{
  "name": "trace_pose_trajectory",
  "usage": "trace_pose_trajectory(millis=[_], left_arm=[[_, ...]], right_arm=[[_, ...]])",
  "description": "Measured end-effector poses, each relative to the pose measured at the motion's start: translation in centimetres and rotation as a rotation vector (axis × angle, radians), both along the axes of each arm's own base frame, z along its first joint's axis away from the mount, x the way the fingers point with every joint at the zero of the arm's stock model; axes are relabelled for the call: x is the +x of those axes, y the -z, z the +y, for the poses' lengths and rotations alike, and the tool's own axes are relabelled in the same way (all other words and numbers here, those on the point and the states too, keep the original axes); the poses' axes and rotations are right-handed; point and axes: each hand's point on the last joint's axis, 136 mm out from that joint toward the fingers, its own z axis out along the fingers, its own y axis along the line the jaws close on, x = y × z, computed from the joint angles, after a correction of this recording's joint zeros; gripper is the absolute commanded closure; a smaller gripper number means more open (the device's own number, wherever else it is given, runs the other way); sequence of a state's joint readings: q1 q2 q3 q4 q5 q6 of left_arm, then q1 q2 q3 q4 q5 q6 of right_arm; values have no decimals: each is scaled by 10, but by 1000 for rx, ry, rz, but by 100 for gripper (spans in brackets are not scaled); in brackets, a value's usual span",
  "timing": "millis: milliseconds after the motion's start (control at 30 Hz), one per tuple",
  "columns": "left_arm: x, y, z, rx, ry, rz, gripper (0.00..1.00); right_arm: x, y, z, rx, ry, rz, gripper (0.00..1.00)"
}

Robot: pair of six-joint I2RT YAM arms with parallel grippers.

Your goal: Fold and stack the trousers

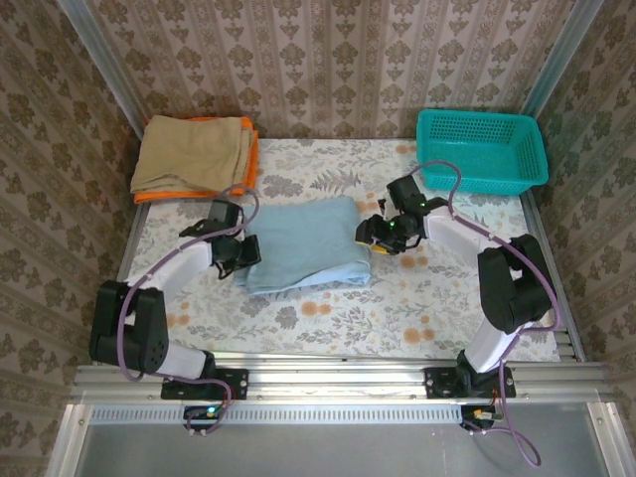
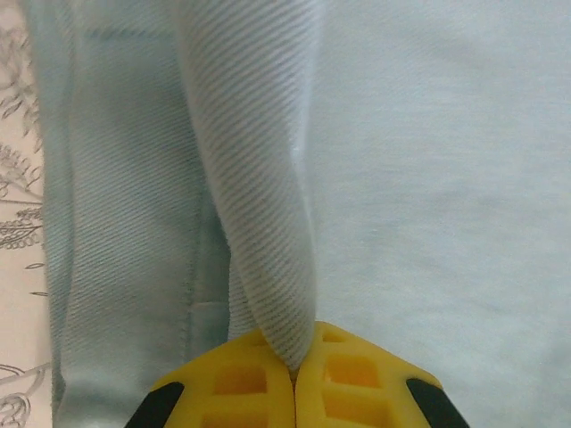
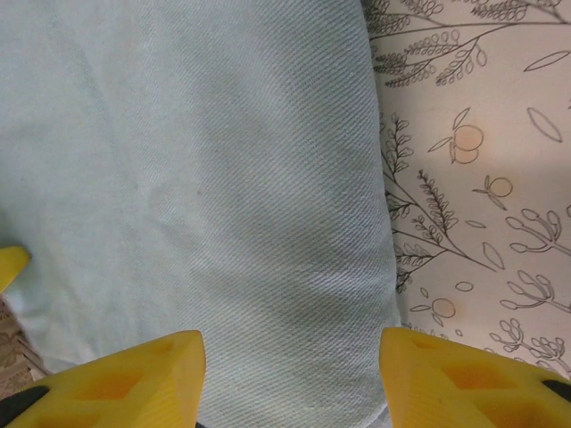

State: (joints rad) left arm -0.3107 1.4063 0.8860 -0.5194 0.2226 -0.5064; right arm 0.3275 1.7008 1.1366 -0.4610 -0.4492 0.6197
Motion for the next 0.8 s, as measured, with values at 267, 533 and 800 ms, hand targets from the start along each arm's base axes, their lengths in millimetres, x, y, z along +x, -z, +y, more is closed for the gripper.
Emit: trace_pose_trajectory(millis=[267,533,800], left_arm=[[18,-74,-26,-1,108,-137,100],[18,-69,5,57,75,-102,100],[40,-16,43,79,-26,-9,100]], right_arm=[[10,-5,-1,18,9,-42,45],[8,0,0,18,-3,-45,41],[-2,7,8,-13,-59,-52,39]])
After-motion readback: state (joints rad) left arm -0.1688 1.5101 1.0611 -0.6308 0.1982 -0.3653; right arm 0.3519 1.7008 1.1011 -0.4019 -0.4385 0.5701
